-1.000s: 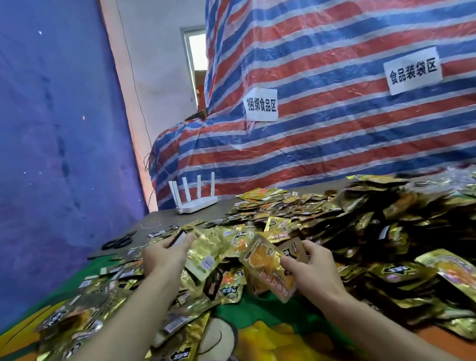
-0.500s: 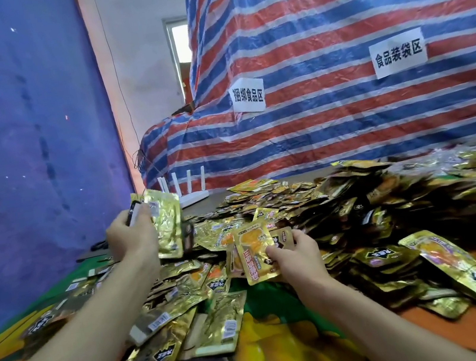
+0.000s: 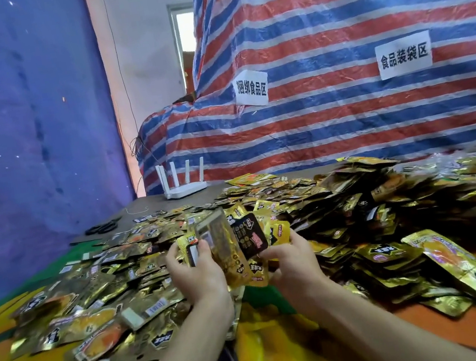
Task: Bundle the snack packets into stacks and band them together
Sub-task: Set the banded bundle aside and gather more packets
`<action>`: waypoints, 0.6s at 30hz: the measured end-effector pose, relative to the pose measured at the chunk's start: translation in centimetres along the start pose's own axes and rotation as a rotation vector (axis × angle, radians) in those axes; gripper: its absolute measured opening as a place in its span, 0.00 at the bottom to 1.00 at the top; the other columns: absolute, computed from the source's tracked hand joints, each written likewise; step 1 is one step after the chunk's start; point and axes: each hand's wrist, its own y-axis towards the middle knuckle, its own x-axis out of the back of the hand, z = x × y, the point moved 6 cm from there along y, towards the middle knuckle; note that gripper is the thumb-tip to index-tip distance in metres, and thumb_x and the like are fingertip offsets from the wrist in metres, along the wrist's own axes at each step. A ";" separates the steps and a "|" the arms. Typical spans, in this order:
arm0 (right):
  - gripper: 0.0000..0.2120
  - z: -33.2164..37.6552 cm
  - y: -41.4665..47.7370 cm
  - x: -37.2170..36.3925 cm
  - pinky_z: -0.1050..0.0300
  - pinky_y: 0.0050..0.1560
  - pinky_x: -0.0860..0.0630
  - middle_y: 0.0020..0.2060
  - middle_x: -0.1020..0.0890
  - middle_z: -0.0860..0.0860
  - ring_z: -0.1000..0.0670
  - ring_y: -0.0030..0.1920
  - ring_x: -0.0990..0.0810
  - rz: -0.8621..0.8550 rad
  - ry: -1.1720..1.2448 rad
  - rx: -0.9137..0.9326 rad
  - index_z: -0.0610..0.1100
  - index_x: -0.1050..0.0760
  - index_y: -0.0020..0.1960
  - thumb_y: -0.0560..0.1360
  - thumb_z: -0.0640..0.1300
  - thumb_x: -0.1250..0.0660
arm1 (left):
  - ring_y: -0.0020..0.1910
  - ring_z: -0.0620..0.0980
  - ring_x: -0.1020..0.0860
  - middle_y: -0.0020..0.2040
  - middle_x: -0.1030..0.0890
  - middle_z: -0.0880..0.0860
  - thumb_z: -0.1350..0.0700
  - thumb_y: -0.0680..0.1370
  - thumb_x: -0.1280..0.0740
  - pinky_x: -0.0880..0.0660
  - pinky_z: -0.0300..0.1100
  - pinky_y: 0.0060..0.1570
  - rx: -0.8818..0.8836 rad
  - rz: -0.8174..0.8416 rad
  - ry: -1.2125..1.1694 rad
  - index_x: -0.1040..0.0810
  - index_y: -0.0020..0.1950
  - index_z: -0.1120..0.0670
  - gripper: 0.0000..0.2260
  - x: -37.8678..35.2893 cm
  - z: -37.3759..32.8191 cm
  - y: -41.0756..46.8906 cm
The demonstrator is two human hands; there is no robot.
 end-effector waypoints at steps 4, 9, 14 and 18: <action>0.23 -0.1 -0.9 -1.9 0.41 0.48 0.19 0.49 0.19 0.37 0.40 0.51 0.18 0.132 0.161 0.034 0.35 0.27 0.56 0.62 0.27 0.42 | 0.52 0.53 0.23 0.59 0.24 0.55 0.53 0.80 0.31 0.24 0.50 0.53 -0.011 0.031 0.056 0.29 0.62 0.53 0.13 -0.3 0.4 -0.5; 0.13 -0.3 -2.1 -2.5 0.61 0.40 0.18 0.43 0.12 0.49 0.52 0.44 0.13 0.075 -0.049 0.233 0.40 0.23 0.56 0.73 0.34 0.26 | 0.54 0.60 0.22 0.54 0.20 0.59 0.51 0.82 0.34 0.26 0.47 0.53 -0.042 0.170 0.200 0.27 0.58 0.60 0.13 -1.5 0.7 -1.7; 0.09 1.8 -1.3 -0.1 0.60 0.44 0.17 0.42 0.12 0.52 0.53 0.45 0.13 -0.069 -0.243 0.416 0.43 0.19 0.52 0.74 0.35 0.25 | 0.51 0.53 0.27 0.53 0.25 0.51 0.46 0.84 0.41 0.34 0.45 0.49 -0.025 0.295 0.475 0.31 0.56 0.55 0.12 -1.8 1.0 -2.1; 0.08 3.2 -1.0 0.7 0.57 0.44 0.17 0.41 0.13 0.50 0.51 0.43 0.14 0.005 -0.451 0.499 0.44 0.18 0.48 0.71 0.36 0.23 | 0.60 0.51 0.25 0.60 0.25 0.49 0.49 0.77 0.32 0.26 0.51 0.60 -0.173 0.517 0.408 0.34 0.72 0.53 0.26 -2.6 -0.3 -2.2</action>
